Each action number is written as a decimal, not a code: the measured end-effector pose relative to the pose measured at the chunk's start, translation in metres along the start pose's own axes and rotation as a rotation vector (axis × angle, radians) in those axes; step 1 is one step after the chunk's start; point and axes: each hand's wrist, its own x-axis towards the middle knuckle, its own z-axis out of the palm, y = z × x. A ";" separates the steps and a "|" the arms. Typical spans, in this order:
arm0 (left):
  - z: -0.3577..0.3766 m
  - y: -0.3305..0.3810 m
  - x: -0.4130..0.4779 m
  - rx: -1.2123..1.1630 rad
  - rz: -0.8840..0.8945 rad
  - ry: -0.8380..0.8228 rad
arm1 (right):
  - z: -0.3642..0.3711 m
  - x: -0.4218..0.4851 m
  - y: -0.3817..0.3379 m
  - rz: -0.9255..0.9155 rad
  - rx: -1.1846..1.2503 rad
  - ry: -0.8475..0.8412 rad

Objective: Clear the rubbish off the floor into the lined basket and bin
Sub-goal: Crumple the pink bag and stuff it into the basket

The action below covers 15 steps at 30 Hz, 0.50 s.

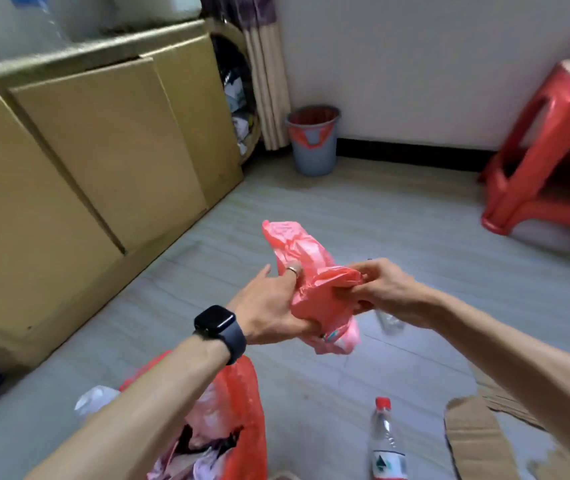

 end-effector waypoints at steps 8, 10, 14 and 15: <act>-0.024 0.047 -0.088 -0.628 -0.159 0.281 | 0.041 -0.106 -0.069 -0.098 -0.119 0.060; -0.024 0.054 -0.100 -0.938 -0.212 0.295 | 0.048 -0.119 -0.068 -0.102 -0.164 0.021; -0.018 0.075 -0.120 -1.097 -0.282 0.200 | 0.065 -0.136 -0.064 -0.128 -0.248 0.087; -0.017 0.076 -0.124 -1.097 -0.287 0.197 | 0.068 -0.140 -0.065 -0.114 -0.217 0.085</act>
